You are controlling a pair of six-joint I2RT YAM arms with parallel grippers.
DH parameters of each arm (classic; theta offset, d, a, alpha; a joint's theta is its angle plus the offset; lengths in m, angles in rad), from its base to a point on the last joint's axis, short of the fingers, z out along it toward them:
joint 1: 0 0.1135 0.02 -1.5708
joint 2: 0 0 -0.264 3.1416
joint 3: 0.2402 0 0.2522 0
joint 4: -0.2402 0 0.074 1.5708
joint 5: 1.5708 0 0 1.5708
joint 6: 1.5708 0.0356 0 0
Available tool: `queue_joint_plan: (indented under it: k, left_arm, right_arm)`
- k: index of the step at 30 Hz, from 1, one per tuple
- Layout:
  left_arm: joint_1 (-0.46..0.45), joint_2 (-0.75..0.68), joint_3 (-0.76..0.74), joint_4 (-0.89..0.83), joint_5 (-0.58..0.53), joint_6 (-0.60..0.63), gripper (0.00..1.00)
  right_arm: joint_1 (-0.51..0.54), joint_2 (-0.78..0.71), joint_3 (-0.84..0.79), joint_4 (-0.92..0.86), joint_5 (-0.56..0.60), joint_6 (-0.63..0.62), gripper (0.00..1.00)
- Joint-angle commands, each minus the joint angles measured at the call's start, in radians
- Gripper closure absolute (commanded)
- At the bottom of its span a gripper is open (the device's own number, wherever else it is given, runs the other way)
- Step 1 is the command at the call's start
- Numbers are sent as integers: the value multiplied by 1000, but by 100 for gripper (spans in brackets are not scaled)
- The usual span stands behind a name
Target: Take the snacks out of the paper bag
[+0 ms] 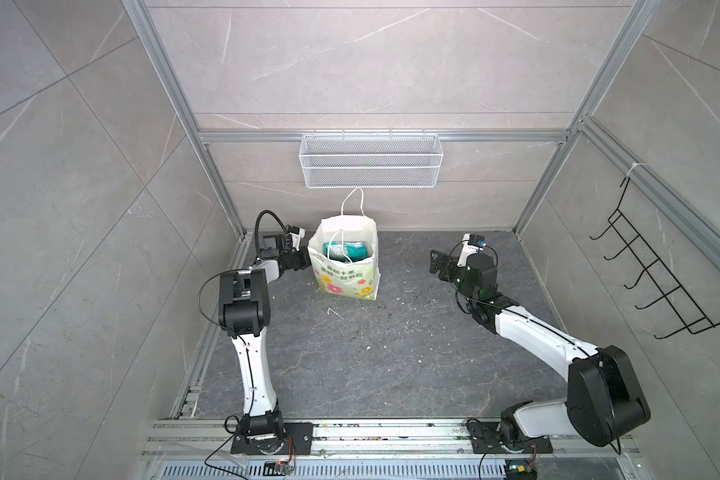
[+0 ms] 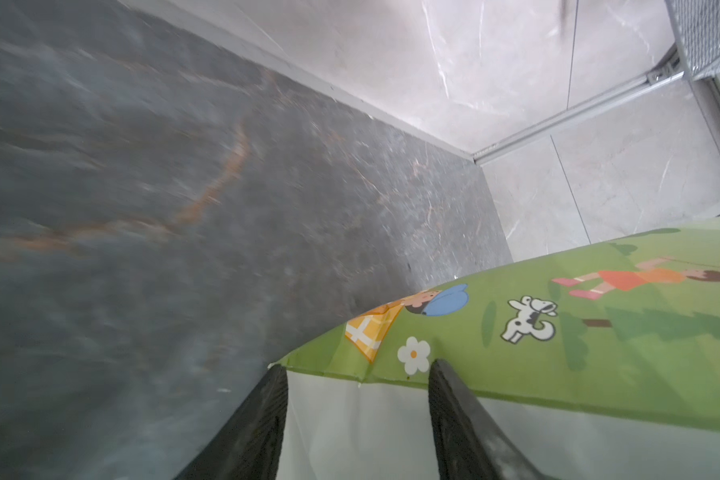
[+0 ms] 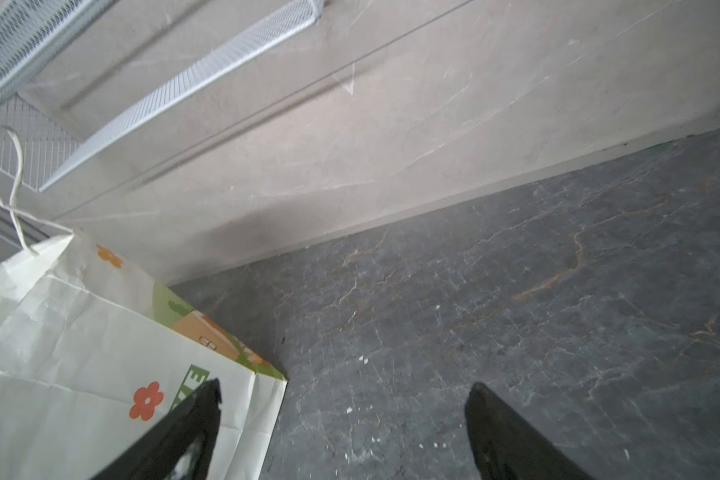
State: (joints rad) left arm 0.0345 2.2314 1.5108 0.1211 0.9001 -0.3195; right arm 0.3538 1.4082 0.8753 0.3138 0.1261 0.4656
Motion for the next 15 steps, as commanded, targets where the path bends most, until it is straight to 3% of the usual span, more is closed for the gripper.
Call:
queue_joint_plan:
  k: [1,6,15]
  left_arm:
    - [-36,-118,-75,63,-33,-12,43]
    - [-98,-221,-251,132,-210,-97,45]
    - [-246,-340,-432,266,-369,-160,45]
  right_arm:
    - [4,-7,41,-91,19,21,7]
    - [-25,12,63,-134,24,70,10]
    - [-71,34,92,-197,-22,76,14]
